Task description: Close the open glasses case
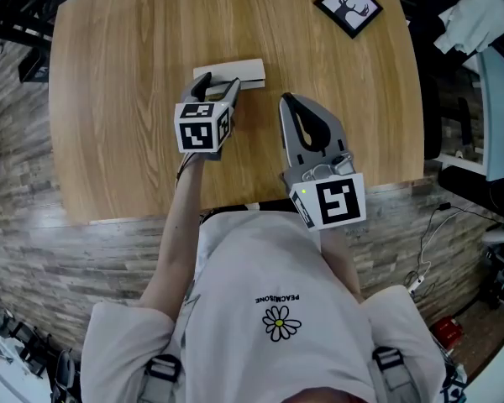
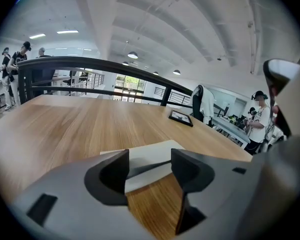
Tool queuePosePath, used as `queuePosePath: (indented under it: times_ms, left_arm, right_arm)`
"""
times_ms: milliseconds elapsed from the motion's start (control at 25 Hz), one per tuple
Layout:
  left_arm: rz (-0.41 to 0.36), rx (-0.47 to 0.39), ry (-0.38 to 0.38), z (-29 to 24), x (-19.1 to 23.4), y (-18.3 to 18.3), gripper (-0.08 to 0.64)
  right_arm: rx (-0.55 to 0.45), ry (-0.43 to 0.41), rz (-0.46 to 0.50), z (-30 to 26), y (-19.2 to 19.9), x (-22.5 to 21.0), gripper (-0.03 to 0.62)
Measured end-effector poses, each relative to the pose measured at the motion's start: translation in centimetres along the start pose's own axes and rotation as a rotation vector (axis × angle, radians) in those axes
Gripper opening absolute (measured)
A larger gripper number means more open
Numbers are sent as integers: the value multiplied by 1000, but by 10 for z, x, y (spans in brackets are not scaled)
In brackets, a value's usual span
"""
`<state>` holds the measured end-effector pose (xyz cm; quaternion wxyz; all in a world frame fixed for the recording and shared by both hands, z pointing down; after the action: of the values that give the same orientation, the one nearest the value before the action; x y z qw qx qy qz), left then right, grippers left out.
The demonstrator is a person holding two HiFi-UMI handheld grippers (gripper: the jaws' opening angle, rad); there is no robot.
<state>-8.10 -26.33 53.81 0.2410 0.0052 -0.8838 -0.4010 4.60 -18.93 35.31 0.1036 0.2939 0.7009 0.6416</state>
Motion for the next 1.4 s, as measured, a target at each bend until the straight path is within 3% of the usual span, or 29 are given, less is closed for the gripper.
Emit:
queuePosePath:
  times_ms: [320,640,800,880,1080,1160,1400]
  left_arm:
    - [25,47,-23,2,1,32,259]
    - [5,10,-14,5,-8,21,259]
    - [-3,-93,-13,17,-16,-14,259]
    - [-49,-168,-25,29,-24,-39,244]
    - [-144,-249,-34,70,-46,-74,122]
    - [-167,-284,-49,85,-55,-83,31]
    - [-110,-442,-37,134,-73,-112,18]
  right_arm:
    - [-1,-15,28,5,-3,2,8]
    - [-5,-14,36,9,-3,3,8]
    - [-20,-7,57,5,-5,-2,8]
    - [-30,10,77,2,-9,-7,8]
    - [-89,2,67,-7,-27,-8,8]
    - [-87,9,85,-7,-28,-12,8]
    - [-129,12,112,-15,-42,-18,8]
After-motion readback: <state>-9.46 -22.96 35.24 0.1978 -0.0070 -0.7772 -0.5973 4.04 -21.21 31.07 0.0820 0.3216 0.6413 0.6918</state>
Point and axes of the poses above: the fingertips, and each gripper's own axes: z backward along the fingers, x to its left, y out of its underside, the point moved 3 cm from there along z, backward along the fingers, and after that the axes turned 12 degrees about z, right-handed, at the moved point
